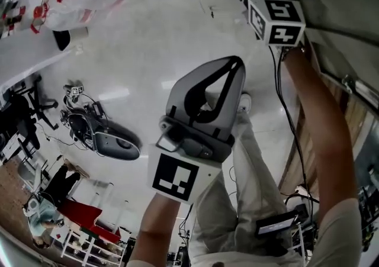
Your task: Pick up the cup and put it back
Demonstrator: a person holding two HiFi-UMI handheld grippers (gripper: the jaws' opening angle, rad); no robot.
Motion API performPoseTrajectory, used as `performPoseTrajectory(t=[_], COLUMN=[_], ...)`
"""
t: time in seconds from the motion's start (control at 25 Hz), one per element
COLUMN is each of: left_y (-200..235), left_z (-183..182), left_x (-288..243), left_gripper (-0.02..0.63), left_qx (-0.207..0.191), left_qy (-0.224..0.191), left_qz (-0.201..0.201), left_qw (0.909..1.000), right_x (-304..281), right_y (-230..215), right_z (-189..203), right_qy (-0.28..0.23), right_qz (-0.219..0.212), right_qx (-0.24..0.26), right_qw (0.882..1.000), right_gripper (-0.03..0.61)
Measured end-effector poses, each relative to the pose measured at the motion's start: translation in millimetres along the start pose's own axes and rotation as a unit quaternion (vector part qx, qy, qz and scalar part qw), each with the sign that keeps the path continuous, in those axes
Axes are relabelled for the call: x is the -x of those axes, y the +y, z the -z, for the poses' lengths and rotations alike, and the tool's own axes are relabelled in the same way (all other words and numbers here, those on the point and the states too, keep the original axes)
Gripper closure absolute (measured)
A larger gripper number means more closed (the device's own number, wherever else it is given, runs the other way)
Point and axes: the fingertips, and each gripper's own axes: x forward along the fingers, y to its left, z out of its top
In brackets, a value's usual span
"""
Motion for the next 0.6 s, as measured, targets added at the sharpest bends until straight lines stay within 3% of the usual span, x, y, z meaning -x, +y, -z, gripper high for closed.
performPoseTrajectory(t=[0.24, 0.44, 0.6], left_y=[2, -6, -22], left_z=[2, 10, 15], left_x=[11, 12, 19], left_gripper=[0.606, 0.606, 0.606], left_qx=[0.004, 0.013, 0.026], left_qy=[0.007, 0.009, 0.012], left_qz=[-0.013, -0.012, -0.009], left_qw=[0.9999, 0.9998, 0.9996], right_x=[7, 24, 55], right_y=[-4, 9, 18], right_z=[-4, -1, -2], right_qy=[0.008, 0.012, 0.01], right_qz=[0.013, -0.008, -0.021], right_qx=[-0.017, 0.012, 0.004], right_qw=[1.0, 1.0, 1.0], right_gripper=[0.23, 0.23, 0.23])
